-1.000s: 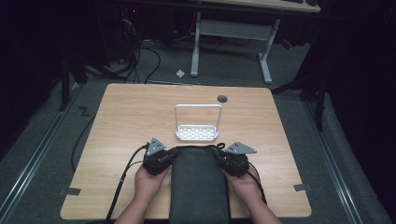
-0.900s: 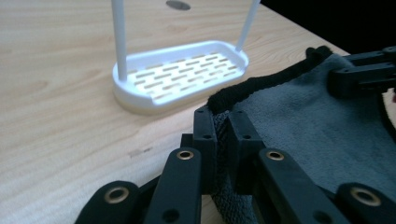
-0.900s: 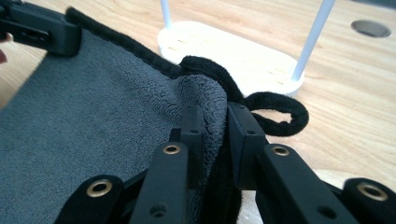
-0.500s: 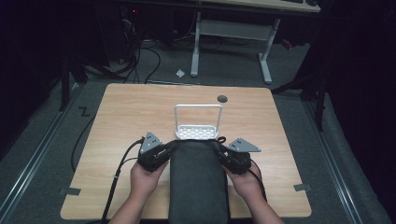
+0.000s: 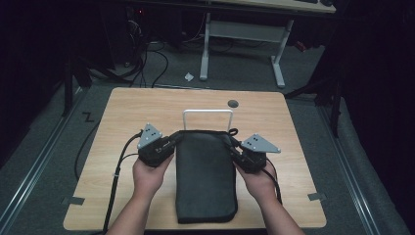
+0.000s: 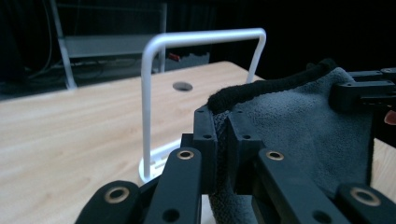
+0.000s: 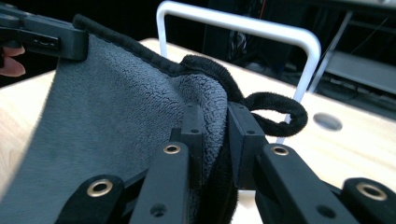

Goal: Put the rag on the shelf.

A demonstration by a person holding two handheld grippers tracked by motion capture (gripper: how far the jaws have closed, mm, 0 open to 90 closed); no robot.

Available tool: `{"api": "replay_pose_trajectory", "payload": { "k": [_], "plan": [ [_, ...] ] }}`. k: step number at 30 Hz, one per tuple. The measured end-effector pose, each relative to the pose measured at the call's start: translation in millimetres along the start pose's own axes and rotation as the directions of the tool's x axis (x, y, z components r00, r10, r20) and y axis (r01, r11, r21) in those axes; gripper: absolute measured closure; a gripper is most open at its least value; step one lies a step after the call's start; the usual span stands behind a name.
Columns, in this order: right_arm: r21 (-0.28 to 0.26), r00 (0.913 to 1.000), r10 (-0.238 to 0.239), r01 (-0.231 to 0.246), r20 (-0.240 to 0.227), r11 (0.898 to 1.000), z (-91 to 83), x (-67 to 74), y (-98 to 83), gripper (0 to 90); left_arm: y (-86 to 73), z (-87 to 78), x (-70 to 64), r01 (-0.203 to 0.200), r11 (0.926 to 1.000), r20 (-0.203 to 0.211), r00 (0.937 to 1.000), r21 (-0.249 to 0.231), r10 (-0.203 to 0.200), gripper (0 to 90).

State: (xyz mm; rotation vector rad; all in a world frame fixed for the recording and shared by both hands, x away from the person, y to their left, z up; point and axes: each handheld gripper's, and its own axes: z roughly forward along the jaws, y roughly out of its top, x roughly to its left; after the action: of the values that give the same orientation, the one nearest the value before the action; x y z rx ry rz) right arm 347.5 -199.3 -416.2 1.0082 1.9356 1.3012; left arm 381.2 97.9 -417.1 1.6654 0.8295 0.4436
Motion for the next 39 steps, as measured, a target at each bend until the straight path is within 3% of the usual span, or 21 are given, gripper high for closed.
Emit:
{"api": "replay_pose_trajectory", "payload": {
  "k": [18, 26, 32, 39],
  "plan": [
    [-0.122, 0.9999, 0.0, 0.002, 0.016, 0.993, -1.4, -12.7, 50.7, 78.9, 46.5, -0.9, 4.9, -0.054, 0.9914, -0.036, 0.9981, -0.119, 0.05, 83.4],
    [-0.169, 0.9995, -0.015, 0.02, 0.029, 0.985, -4.6, -15.5, 70.1, 79.0, 67.4, -0.4, 8.9, -0.084, 0.9808, -0.034, 0.9962, -0.176, 0.08, 83.4],
    [-0.183, 0.9995, -0.007, 0.012, 0.031, 0.983, -3.5, -22.5, 84.3, 79.0, 83.1, 4.5, 10.9, -0.112, 0.9765, -0.055, 0.9931, -0.184, 0.103, 83.4],
    [-0.186, 0.9993, 0.016, -0.009, 0.033, 0.983, 2.4, -31.2, 90.6, 79.0, 90.1, 9.7, 12.4, -0.114, 0.9755, -0.061, 0.9927, -0.188, 0.104, 83.5]
  ]
}}
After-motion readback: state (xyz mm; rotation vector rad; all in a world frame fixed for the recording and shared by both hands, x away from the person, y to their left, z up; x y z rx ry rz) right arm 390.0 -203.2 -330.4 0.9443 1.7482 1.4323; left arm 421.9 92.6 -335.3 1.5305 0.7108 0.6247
